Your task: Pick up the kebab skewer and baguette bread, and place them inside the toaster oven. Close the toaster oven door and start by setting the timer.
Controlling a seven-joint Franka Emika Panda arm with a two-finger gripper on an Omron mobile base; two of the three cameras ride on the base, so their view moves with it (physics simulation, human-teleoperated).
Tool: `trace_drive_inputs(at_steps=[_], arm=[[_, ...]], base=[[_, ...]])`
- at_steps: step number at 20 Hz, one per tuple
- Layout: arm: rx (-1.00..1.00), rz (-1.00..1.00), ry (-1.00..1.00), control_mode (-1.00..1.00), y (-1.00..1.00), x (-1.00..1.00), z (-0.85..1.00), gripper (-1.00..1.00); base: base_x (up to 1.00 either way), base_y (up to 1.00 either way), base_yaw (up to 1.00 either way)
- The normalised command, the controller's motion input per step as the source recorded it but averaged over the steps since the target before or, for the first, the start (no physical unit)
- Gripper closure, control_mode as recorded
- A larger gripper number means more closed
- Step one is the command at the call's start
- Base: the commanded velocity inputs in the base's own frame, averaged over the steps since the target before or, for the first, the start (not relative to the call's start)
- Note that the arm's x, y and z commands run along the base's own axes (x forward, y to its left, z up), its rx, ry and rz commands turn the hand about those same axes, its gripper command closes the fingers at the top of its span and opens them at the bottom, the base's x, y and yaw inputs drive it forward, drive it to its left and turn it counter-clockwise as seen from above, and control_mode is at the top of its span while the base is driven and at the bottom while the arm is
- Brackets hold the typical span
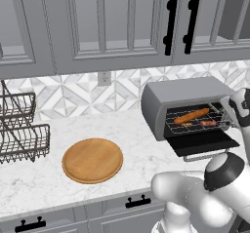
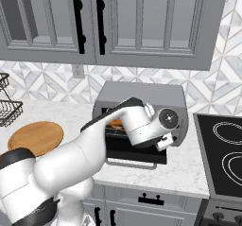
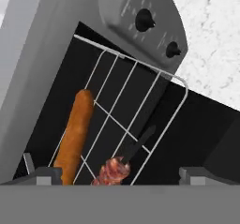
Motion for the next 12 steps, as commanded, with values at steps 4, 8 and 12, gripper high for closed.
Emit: trace_drive_inputs(at_steps=[4, 8, 12], arm=[[-0.27, 0.14, -0.23, -1.0, 0.57, 0.0, -0.03, -1.0], [-0.24, 0.14, -0.21, -1.0, 0.15, 0.0, 0.0, -1.0], [-0.28, 0.22, -0.17, -1.0, 0.0, 0.0, -0.01, -1.0]], base=[[0.0, 0.0, 0.0], [0.0, 0.0, 0.0], [0.0, 0.0, 0.0]])
